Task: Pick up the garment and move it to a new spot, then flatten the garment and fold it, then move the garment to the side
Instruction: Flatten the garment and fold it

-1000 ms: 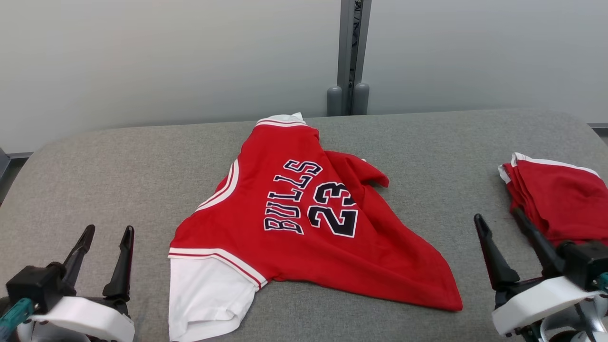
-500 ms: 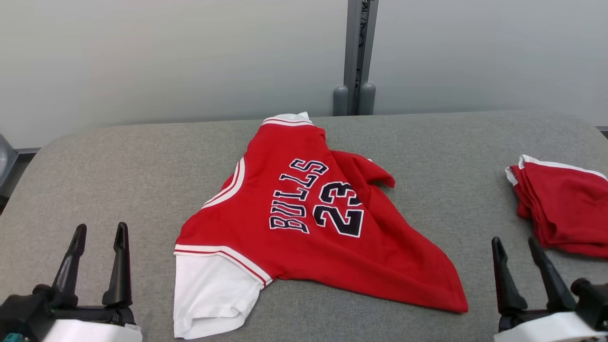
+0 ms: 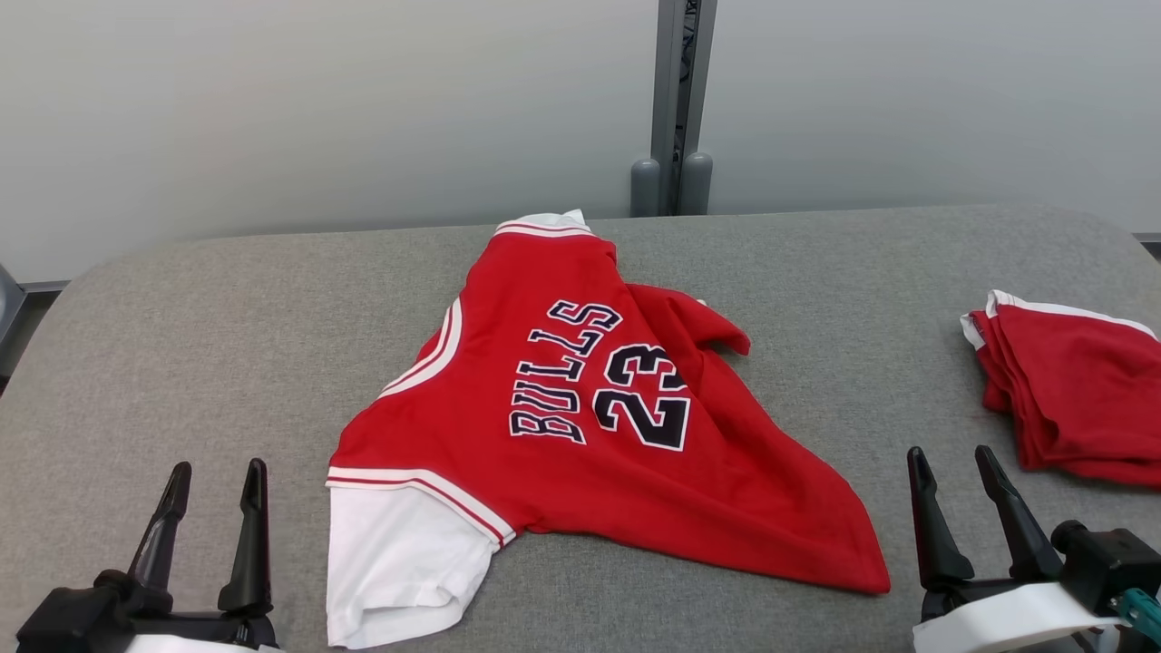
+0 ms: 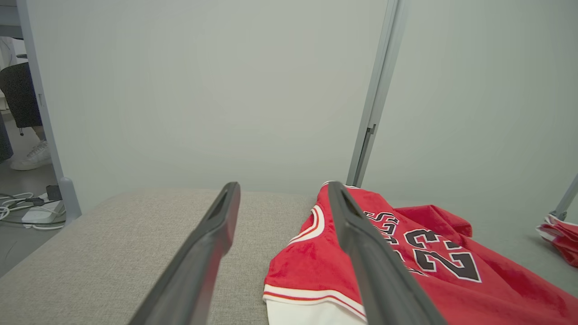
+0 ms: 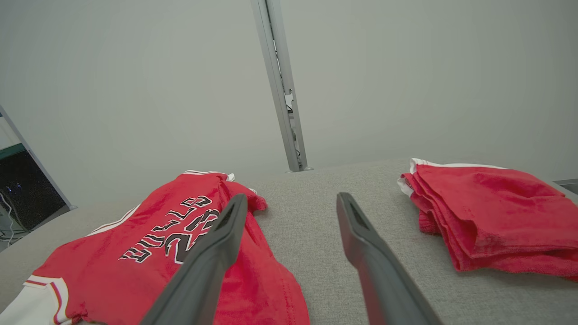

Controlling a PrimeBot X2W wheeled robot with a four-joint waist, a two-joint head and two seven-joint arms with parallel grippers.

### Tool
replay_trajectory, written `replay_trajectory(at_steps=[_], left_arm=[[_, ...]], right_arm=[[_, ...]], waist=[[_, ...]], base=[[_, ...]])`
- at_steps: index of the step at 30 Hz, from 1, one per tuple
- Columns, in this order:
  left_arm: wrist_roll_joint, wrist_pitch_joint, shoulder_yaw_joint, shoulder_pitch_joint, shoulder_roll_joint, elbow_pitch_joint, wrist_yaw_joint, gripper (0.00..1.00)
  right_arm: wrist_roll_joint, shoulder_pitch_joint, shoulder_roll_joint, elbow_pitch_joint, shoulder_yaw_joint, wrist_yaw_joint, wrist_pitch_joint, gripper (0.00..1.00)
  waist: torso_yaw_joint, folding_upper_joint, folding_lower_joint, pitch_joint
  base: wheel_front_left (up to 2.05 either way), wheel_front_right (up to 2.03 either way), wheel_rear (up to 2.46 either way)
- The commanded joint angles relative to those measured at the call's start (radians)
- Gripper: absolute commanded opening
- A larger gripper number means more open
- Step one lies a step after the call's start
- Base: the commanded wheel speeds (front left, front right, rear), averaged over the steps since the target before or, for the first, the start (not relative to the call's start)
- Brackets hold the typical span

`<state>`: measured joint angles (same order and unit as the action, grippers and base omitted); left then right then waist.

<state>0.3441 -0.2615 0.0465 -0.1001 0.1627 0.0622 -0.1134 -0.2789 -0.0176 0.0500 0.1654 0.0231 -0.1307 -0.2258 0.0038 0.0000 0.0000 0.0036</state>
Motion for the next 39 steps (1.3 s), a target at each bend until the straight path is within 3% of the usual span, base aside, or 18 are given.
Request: replay_trajectory(at_steps=[1, 19, 22, 25, 29, 39], left_arm=[[-0.008, -0.004, 0.007, 0.004, -0.004, 0.004, -0.007, 1.00], [-0.016, -0.005, -0.008, 0.028, -0.011, 0.040, -0.018, 1.00], [0.028, -0.004, -0.028, 0.016, -0.015, 0.057, -0.018, 1.00], [0.079, 0.001, -0.065, 0.004, 0.021, 0.097, -0.017, 1.00], [0.122, 0.062, -0.100, 0.002, 0.052, 0.146, -0.017, 1.00], [0.182, 0.318, -0.188, 0.019, 0.111, 0.198, -0.017, 1.00]], right_arm=[[0.006, 0.013, 0.003, 0.004, 0.001, 0.000, -0.008, 1.00], [0.018, 0.017, 0.003, 0.027, -0.004, 0.000, -0.001, 1.00], [-0.003, -0.008, 0.009, 0.057, 0.015, 0.000, 0.093, 1.00], [-0.022, -0.027, 0.038, 0.082, 0.033, 0.000, 0.217, 1.00], [-0.039, -0.049, 0.049, 0.093, 0.023, 0.000, 0.317, 1.00], [-0.043, -0.026, 0.025, 0.106, 0.024, 0.000, 0.427, 1.00]], waist=[[0.000, 0.0000, 0.0000, 0.000], [0.014, 0.0000, 0.0000, -0.007], [0.015, 0.0000, 0.0000, -0.010], [0.017, 0.0000, 0.0000, -0.010], [0.018, 0.0000, 0.0000, -0.008], [0.021, 0.0000, 0.0000, 0.016]], base=[[0.00, 0.00, 0.00], [0.00, 0.00, 0.00], [0.00, 0.00, 0.00], [0.00, 0.00, 0.00], [0.00, 0.00, 0.00], [0.00, 0.00, 0.00]])
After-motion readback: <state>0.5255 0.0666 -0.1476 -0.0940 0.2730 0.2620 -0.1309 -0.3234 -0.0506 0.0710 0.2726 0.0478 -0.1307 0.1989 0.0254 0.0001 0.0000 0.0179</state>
